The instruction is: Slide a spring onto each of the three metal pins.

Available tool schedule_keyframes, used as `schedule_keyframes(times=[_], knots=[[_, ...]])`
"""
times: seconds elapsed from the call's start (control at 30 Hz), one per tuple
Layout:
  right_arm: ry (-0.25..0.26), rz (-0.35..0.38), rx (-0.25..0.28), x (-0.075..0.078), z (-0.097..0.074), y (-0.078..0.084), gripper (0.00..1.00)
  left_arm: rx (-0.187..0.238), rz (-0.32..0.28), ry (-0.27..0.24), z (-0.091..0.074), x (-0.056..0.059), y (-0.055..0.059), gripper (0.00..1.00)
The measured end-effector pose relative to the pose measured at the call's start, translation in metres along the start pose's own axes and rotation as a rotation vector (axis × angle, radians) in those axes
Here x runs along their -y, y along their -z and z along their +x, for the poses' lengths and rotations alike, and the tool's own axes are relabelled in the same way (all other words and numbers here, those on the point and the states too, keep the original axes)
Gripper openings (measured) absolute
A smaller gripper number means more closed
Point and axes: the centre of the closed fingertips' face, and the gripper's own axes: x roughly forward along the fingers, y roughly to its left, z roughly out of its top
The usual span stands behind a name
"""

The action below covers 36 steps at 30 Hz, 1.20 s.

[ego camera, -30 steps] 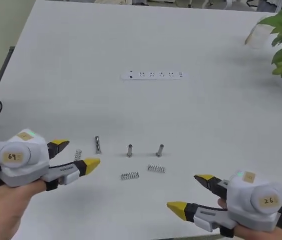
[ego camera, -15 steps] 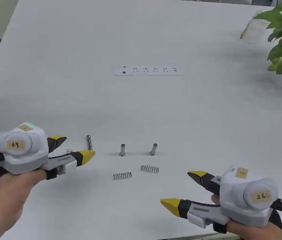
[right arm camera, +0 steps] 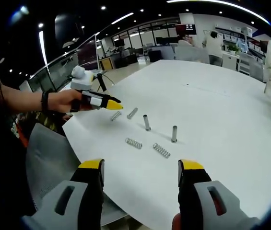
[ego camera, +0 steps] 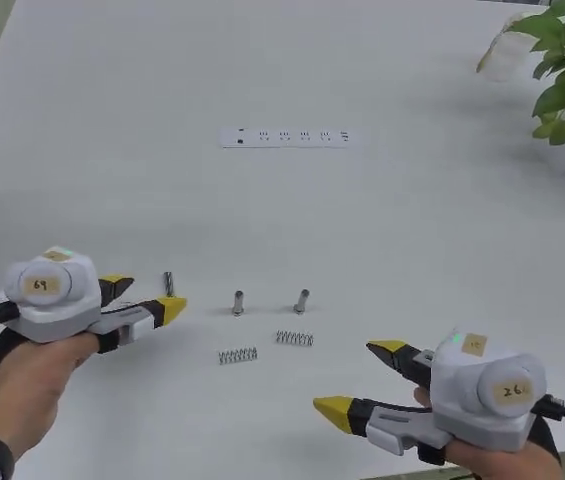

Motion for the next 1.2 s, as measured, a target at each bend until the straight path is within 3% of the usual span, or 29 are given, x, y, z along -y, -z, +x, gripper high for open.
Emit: schedule_keyframes(times=[0.23,0.7,0.77,0.8,0.9,0.97,1.0,1.03,1.07,1.2], knots=[[0.003,0.007,-0.011,0.003,-0.001,0.004,0.61,-0.014,-0.026,-0.019,0.013,-0.007,0.005,0.42],[0.007,0.016,-0.015,0.008,0.0,0.005,0.6,-0.012,-0.088,-0.064,0.031,-0.025,-0.003,0.29],[0.007,0.018,-0.015,0.008,0.0,0.006,0.6,-0.018,-0.099,-0.076,0.033,-0.028,-0.002,0.26],[0.008,0.018,-0.016,0.008,0.0,0.006,0.6,-0.058,-0.083,-0.086,0.035,-0.03,0.003,0.25],[0.008,0.021,-0.018,0.009,-0.001,0.008,0.6,-0.062,-0.048,-0.078,0.043,-0.026,-0.001,0.24],[0.01,0.023,-0.02,0.01,-0.001,0.009,0.6,-0.039,-0.069,-0.073,0.049,-0.026,-0.007,0.23],[0.012,0.027,-0.02,0.01,-0.002,0.009,0.6,-0.05,-0.093,-0.076,0.052,-0.027,-0.006,0.22],[0.012,0.027,-0.02,0.01,-0.002,0.009,0.6,-0.043,-0.096,-0.083,0.053,-0.028,-0.006,0.22],[0.014,0.029,-0.02,0.011,-0.003,0.01,0.6,-0.064,-0.087,-0.097,0.055,-0.03,-0.003,0.21],[0.021,0.035,-0.018,0.013,-0.005,0.011,0.6,-0.069,-0.092,-0.092,0.06,-0.028,0.0,0.21]])
